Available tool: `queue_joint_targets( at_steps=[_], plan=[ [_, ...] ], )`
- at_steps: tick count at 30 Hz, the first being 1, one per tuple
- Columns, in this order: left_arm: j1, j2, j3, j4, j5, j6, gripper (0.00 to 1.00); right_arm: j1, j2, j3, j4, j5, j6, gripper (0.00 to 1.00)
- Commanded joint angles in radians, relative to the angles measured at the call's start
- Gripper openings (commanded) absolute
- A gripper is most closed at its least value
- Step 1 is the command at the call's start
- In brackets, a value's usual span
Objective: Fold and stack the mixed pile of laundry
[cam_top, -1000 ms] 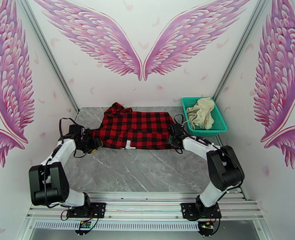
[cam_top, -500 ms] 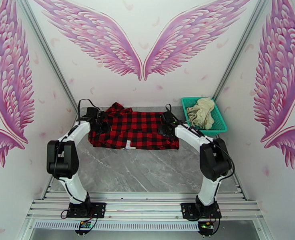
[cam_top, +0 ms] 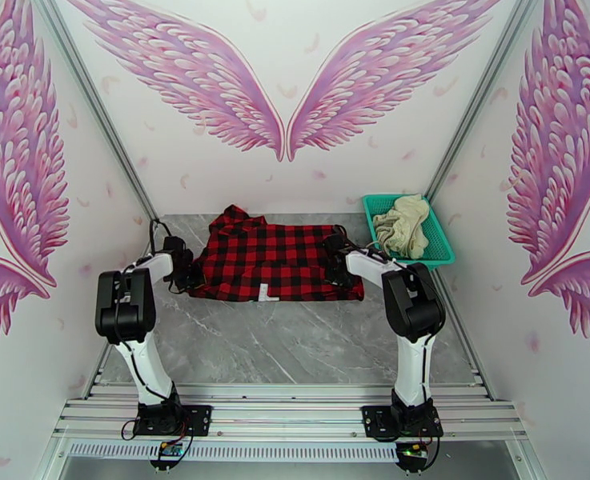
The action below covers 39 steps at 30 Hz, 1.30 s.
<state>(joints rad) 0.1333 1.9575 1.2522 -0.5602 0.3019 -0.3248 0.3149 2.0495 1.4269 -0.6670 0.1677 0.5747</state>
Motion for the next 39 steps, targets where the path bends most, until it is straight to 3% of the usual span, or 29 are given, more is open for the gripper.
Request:
queue_joint_targets(
  at_steps=[1, 6, 12, 16, 19, 23, 29, 39],
  plan=[
    [0.019, -0.036, -0.045, -0.012, -0.058, -0.017, 0.00, -0.014, 0.010, -0.010, -0.079, 0.063, -0.018, 0.47],
    [0.025, -0.149, -0.009, -0.069, -0.053, -0.013, 0.00, -0.013, -0.081, -0.011, -0.079, 0.053, -0.025, 0.51],
    [-0.026, -0.257, 0.137, -0.157, 0.002, 0.012, 0.13, -0.013, -0.163, 0.037, -0.068, -0.003, -0.094, 0.54],
    [-0.139, -0.159, 0.234, -0.144, 0.019, 0.045, 0.13, -0.011, -0.093, 0.124, -0.067, -0.057, -0.104, 0.54],
    [-0.209, -0.009, 0.314, -0.102, -0.007, 0.050, 0.07, -0.011, 0.012, 0.220, -0.089, -0.082, -0.093, 0.53],
    [-0.242, 0.142, 0.367, -0.048, -0.094, -0.003, 0.02, -0.015, 0.158, 0.345, -0.154, -0.095, -0.066, 0.53],
    [-0.245, 0.131, 0.228, -0.009, -0.110, -0.081, 0.01, -0.016, 0.197, 0.316, -0.202, -0.117, 0.000, 0.52],
    [-0.227, -0.172, -0.230, -0.001, -0.153, -0.142, 0.00, 0.002, -0.078, -0.150, -0.162, -0.114, 0.084, 0.53]
  ],
)
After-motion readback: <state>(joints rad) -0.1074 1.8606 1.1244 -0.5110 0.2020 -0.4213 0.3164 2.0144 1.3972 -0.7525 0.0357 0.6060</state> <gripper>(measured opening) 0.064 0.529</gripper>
